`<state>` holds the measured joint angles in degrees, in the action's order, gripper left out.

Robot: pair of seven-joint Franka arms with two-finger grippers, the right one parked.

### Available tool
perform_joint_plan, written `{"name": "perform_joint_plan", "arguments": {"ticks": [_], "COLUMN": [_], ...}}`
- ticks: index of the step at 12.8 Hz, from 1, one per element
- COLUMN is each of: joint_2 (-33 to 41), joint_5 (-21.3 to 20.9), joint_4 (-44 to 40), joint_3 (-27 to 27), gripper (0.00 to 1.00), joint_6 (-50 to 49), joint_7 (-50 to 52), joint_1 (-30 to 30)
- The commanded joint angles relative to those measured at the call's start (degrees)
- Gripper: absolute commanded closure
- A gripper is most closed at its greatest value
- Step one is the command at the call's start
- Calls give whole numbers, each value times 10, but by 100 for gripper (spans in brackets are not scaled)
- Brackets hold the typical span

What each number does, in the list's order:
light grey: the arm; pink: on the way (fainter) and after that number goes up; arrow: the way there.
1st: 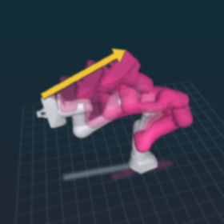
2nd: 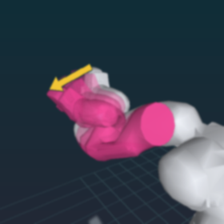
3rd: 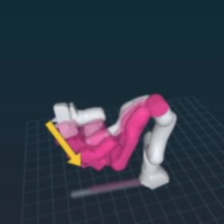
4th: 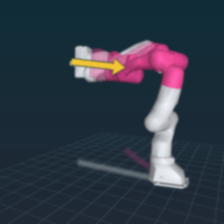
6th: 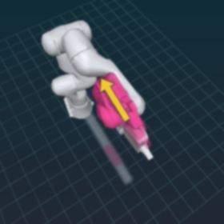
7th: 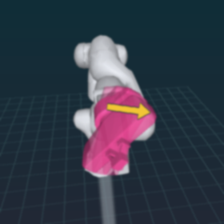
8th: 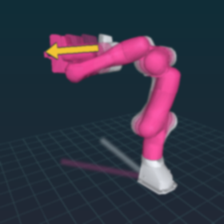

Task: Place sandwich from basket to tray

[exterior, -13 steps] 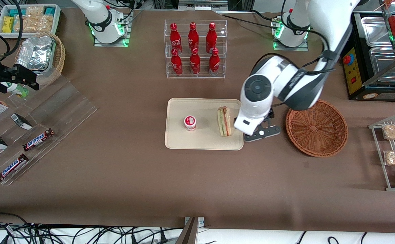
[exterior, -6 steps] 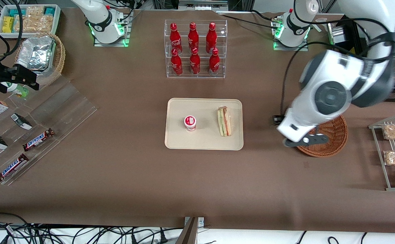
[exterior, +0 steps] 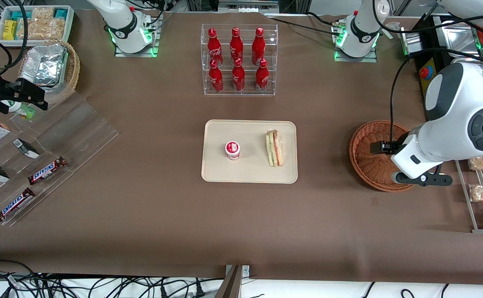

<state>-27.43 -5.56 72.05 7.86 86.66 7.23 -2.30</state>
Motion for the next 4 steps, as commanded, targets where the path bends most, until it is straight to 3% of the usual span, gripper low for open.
{"name": "perform_joint_plan", "arguments": {"ticks": [1, 4], "joint_2": [2, -5], "joint_5": [15, 17], "joint_4": [2, 2], "joint_3": [-27, -28], "gripper": [0, 0], "joint_6": [1, 9], "joint_7": [-34, -47], "joint_1": [-7, -3]}}
